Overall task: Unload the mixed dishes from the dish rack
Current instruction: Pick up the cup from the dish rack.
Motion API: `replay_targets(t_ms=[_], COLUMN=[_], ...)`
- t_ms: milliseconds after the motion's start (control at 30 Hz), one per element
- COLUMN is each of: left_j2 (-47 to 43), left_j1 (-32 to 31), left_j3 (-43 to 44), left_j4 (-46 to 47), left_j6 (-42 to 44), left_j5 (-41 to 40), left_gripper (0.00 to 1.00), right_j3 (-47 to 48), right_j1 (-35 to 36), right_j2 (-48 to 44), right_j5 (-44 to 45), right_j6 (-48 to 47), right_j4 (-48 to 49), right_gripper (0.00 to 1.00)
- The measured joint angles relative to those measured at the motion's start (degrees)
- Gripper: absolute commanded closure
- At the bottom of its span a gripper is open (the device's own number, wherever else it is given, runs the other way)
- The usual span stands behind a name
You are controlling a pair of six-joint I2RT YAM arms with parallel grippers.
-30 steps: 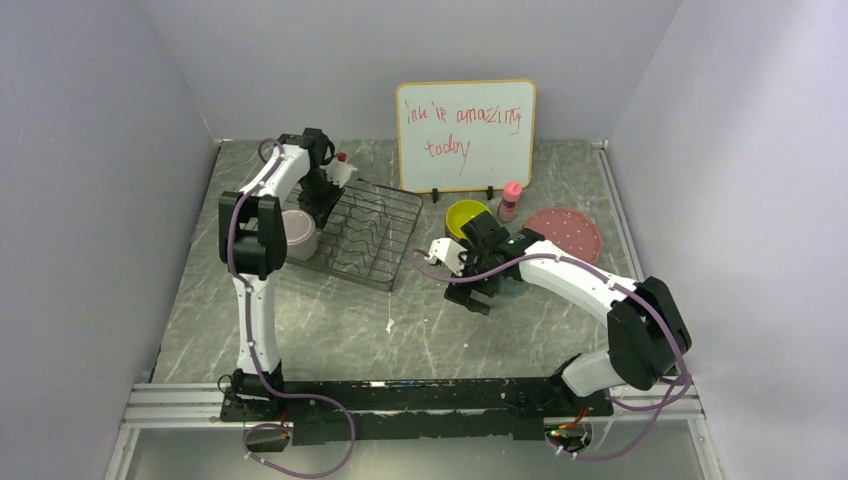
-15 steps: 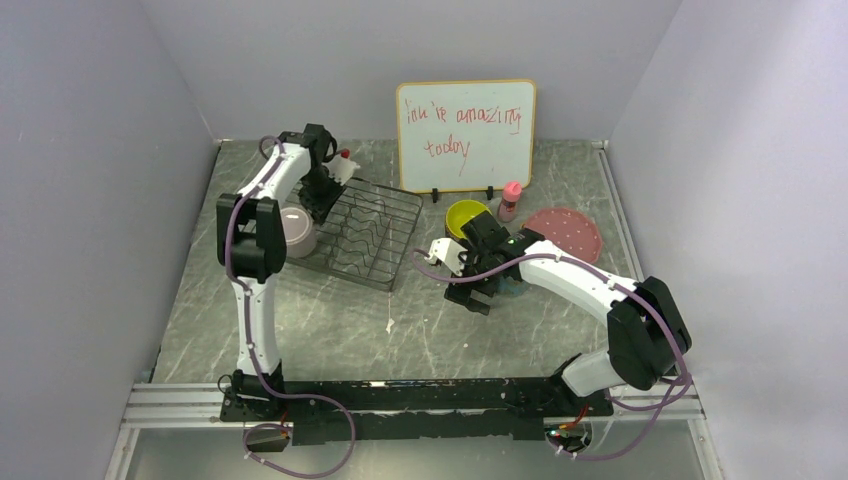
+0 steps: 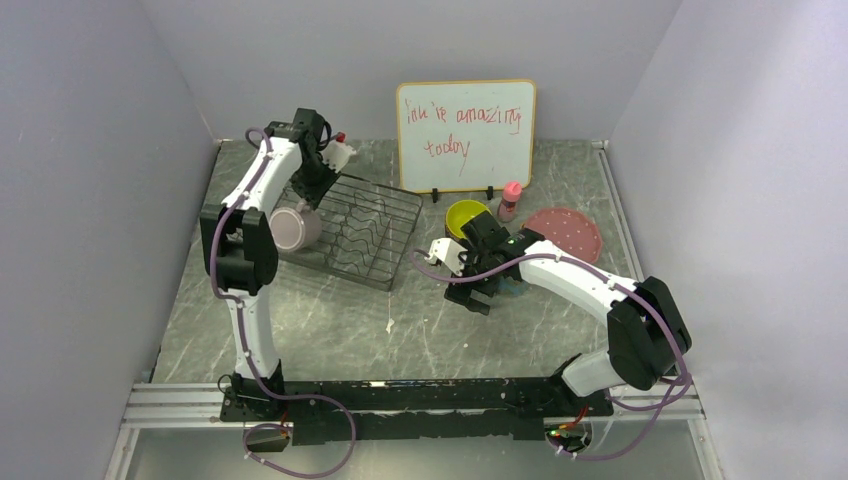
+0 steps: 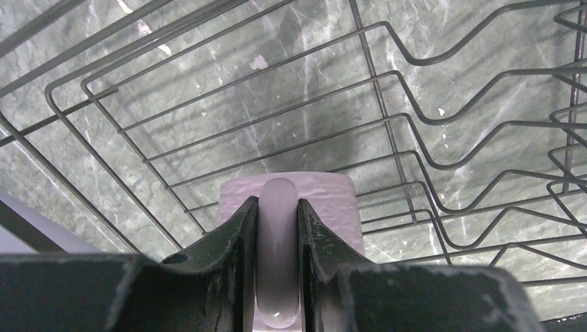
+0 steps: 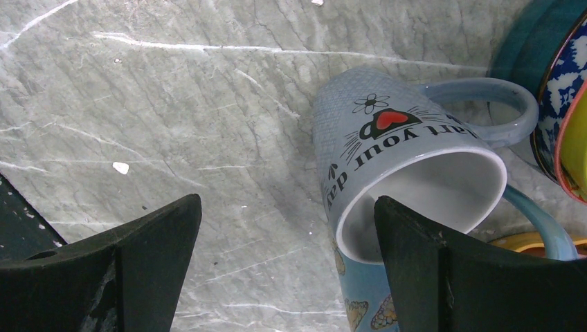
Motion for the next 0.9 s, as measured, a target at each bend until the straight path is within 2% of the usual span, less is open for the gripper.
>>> replay_targets(t_ms=[333,900], left_j2=[-0.8,-3.9], left_j1=[0.0,0.0], left_j3=[-0.9,0.2], left_j4=[-0.8,-8.7], left_j6=[1.0,4.5], left_j5=[-1.6,-6.5], left_gripper=[0.98,0.98], right_j3=[0.0,0.0], right_j1=[0.0,0.0], right_j2=[0.0,0.0], right_j5=[0.0,0.0], right_j6=[0.0,0.0], right_j4=[0.0,0.0], right_gripper=[0.01,0.01])
